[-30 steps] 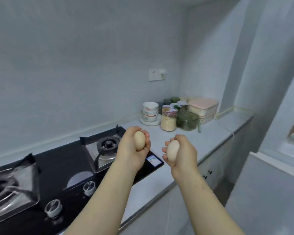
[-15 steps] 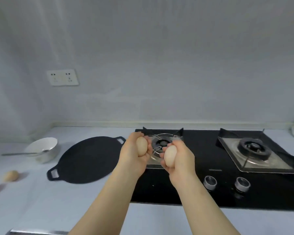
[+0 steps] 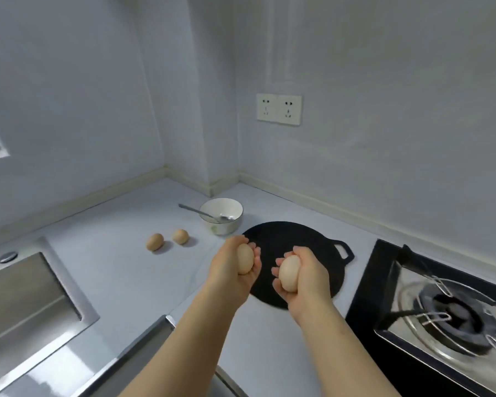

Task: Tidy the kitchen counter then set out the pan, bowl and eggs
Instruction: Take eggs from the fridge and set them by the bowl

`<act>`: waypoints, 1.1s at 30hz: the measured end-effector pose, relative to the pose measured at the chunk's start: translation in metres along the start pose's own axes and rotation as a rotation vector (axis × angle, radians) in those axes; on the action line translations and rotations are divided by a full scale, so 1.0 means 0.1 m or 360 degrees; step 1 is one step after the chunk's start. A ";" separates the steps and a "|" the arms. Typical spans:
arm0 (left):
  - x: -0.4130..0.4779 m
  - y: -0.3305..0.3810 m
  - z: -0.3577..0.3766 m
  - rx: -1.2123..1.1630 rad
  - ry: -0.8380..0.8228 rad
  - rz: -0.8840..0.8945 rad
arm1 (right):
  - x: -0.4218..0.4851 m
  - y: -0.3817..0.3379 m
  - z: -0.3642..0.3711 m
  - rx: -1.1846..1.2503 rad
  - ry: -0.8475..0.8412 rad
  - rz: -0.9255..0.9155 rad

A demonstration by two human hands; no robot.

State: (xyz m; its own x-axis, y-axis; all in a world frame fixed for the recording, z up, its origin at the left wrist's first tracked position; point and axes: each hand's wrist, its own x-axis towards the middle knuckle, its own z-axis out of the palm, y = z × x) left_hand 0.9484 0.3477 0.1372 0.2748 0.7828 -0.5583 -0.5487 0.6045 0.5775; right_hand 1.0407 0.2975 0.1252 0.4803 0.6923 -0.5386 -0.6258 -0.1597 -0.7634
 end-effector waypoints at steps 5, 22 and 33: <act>0.29 0.24 -0.22 -0.0098 0.0158 0.0097 | 0.35 0.17 0.35 -0.0165 -0.0145 0.0126; 1.61 1.38 -1.32 0.0617 0.0342 0.0198 | 1.30 0.98 1.70 -0.0435 -0.0213 0.0219; 1.89 1.48 -1.45 0.1449 -0.0067 0.0225 | 1.76 1.10 1.91 -0.1085 -0.0363 0.0068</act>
State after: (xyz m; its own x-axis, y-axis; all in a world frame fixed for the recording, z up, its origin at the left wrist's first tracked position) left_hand 0.8048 0.5632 0.0308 0.2909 0.8521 -0.4351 0.2486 0.3719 0.8944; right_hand 0.9391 0.5363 0.0145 0.2771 0.7935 -0.5419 -0.0825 -0.5423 -0.8361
